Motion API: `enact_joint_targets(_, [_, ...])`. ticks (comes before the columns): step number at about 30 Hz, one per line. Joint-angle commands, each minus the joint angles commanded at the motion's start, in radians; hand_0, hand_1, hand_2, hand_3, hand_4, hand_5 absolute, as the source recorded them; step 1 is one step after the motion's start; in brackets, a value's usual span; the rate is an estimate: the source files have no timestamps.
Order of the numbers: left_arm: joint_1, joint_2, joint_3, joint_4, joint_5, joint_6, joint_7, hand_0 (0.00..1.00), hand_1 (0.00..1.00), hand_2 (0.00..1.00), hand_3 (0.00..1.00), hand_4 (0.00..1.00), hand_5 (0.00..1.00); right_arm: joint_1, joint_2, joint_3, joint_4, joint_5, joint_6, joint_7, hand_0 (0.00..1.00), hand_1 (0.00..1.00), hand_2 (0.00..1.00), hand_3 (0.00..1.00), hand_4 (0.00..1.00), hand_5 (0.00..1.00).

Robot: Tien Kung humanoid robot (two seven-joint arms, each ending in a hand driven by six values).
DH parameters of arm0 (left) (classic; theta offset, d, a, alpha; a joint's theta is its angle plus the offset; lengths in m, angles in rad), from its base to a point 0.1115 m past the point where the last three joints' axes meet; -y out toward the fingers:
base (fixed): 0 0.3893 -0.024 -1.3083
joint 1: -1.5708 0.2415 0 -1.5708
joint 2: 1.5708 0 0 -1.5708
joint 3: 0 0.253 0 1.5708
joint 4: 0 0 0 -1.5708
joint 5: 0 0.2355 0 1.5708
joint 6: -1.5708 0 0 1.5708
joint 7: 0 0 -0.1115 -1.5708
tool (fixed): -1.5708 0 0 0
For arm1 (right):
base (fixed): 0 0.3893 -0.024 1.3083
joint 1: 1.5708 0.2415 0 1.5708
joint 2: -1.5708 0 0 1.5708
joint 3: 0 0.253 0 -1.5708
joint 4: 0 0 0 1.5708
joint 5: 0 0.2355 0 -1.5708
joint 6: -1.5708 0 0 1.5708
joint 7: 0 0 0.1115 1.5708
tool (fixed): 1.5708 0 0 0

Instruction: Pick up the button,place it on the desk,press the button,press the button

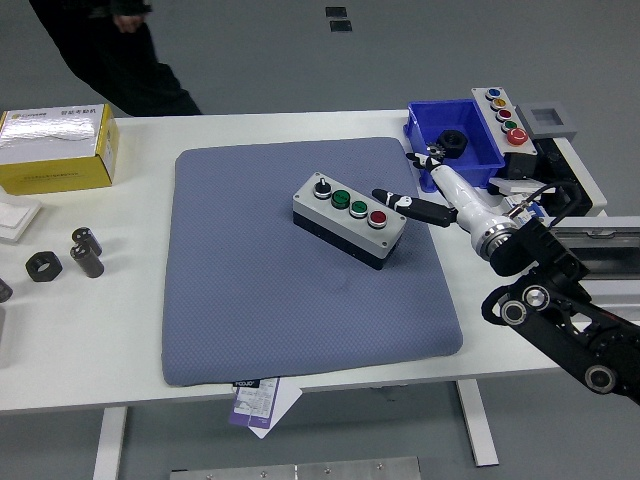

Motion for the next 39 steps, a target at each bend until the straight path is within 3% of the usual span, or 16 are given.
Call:
enact_joint_targets(6, [0.001,-0.002,-0.002,0.0,0.001,0.0,0.001,0.811,0.796,0.77,0.903,0.782,0.256,0.006,0.007,-0.01,-0.009,-0.206,-0.004,-0.07,0.998,0.998,0.998,0.998,0.998,0.442])
enact_joint_targets(12, [0.0,-0.003,-0.004,0.0,0.002,0.001,0.001,0.808,0.791,0.764,0.901,0.78,0.256,0.019,0.015,-0.027,-0.014,-0.287,0.0,-0.071,0.998,0.998,0.998,0.998,0.998,0.447])
enact_joint_targets(22, [-0.003,-0.003,-0.002,0.001,0.0,0.001,0.0,0.806,0.791,0.764,0.897,0.779,0.255,0.082,0.035,-0.081,-0.012,-0.1,0.021,-0.03,0.998,0.998,0.998,0.998,0.998,0.467])
enact_joint_targets(29, [-0.006,-0.001,0.003,0.0,-0.011,0.001,-0.001,0.805,0.791,0.763,0.897,0.778,0.253,0.163,0.091,-0.193,-0.128,0.007,-0.032,-0.037,0.998,0.998,0.998,0.998,0.998,0.481])
enact_joint_targets(39, [-0.007,0.003,-0.008,-0.001,0.0,0.001,0.005,0.804,0.789,0.762,0.896,0.775,0.251,0.247,0.151,-0.337,-0.234,0.087,-0.034,-0.06,0.998,0.998,0.998,0.998,0.998,0.501])
